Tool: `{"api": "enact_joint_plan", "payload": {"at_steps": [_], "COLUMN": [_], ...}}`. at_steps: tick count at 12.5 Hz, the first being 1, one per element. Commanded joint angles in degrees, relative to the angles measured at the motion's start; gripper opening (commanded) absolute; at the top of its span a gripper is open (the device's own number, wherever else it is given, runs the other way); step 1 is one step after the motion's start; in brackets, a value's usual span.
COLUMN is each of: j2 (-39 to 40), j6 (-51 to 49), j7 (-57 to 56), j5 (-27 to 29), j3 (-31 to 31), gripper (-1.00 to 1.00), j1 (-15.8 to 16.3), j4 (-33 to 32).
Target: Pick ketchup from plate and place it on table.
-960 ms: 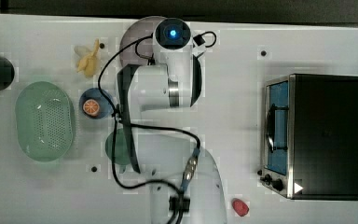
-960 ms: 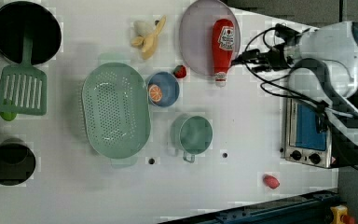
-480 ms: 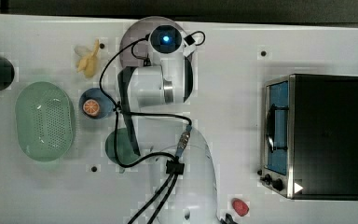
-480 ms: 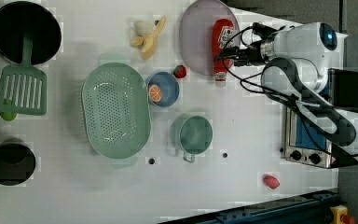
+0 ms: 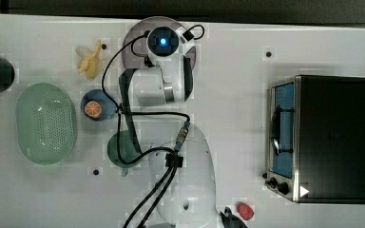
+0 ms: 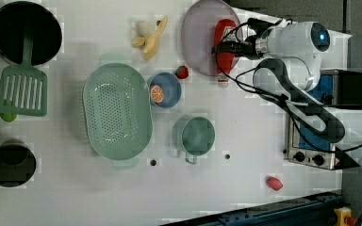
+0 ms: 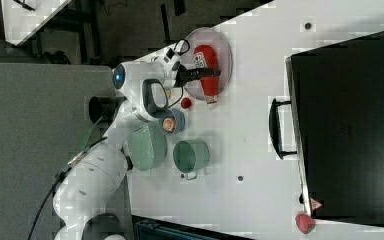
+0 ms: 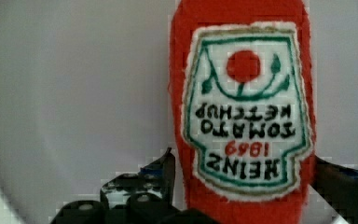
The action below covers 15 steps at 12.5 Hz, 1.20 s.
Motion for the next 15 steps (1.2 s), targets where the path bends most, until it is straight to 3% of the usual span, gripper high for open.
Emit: {"api": "enact_joint_plan", "payload": {"at_steps": [1, 4, 7, 12, 15], "j2": [0.21, -1.53, -8.27, -21.77, -28.24], "j6": [1.92, 2.06, -1.3, -25.89, -33.81], "j7": [-1.8, -1.59, 0.84, 4.85, 13.62], "j5": [0.16, 0.21, 0.23, 0.28, 1.0], "j3": [0.28, 0.49, 0.49, 0.29, -0.46], "gripper": [0.21, 0.2, 0.2, 0.2, 0.2], "j1": [0.06, 0.03, -0.28, -1.39, -2.51], "j4": [1.43, 1.61, 1.05, 0.58, -2.52]}}
